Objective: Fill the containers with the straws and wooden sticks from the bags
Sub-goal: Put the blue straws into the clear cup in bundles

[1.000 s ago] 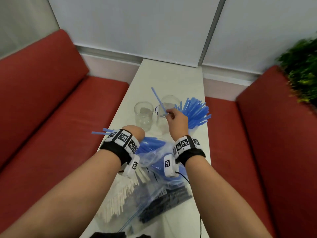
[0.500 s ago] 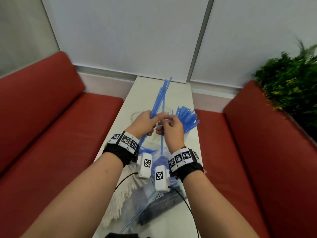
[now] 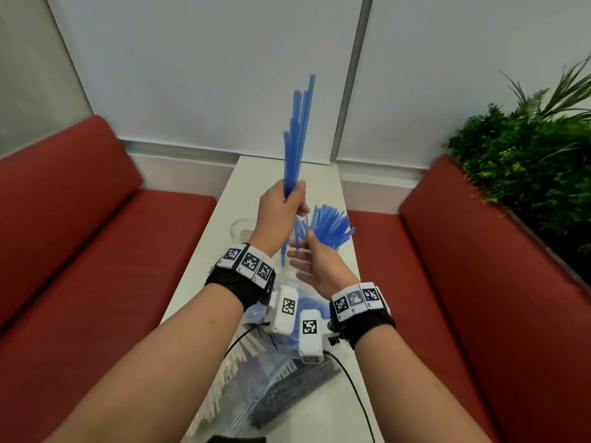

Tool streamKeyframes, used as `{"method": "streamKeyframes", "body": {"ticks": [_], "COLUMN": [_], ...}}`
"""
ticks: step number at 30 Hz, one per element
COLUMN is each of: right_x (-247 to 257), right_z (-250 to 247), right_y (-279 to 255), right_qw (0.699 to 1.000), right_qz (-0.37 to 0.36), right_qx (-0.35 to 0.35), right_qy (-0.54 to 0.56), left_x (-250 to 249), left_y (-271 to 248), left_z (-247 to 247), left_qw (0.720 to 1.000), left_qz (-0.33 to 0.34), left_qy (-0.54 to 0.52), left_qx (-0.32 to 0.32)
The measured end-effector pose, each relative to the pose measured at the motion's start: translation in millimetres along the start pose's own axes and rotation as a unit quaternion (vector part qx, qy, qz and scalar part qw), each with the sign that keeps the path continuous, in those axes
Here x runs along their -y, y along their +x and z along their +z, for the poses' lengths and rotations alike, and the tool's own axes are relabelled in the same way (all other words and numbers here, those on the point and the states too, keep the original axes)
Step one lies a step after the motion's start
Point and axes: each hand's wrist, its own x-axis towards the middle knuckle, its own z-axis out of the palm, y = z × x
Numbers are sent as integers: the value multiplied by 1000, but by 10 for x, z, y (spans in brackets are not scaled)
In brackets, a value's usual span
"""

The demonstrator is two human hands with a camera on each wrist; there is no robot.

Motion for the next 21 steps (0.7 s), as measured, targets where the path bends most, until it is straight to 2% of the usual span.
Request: {"method": "streamKeyframes", "body": {"ticks": [2, 5, 10, 15, 18, 20, 21], "right_x": [-58, -52, 8, 60, 193, 355, 456], "right_z": [-15, -4, -138, -202, -277, -324, -351], "right_y": [-22, -56, -59, 4, 2, 11, 27], "right_qw": [995, 971, 929, 932, 973, 990, 988], "right_qz": [40, 70, 98, 65, 43, -24, -75], "right_qx": [45, 95, 110, 146, 144, 104, 95], "right_qy": [78, 209, 340, 325, 176, 95, 95], "left_x": [-76, -122, -88, 1, 77, 133, 162], "left_y": [-34, -98, -131, -174, -169, -183, -196], "left_z": [39, 93, 75, 105, 74, 36, 21], "left_qw": [997, 994, 988, 987, 984, 969, 955], "left_qz": [2, 1, -12, -36, -78, -134, -166], "left_qy": [-69, -101, -128, -110, -84, -95, -101], "left_qx": [16, 45, 83, 113, 140, 186, 223]}}
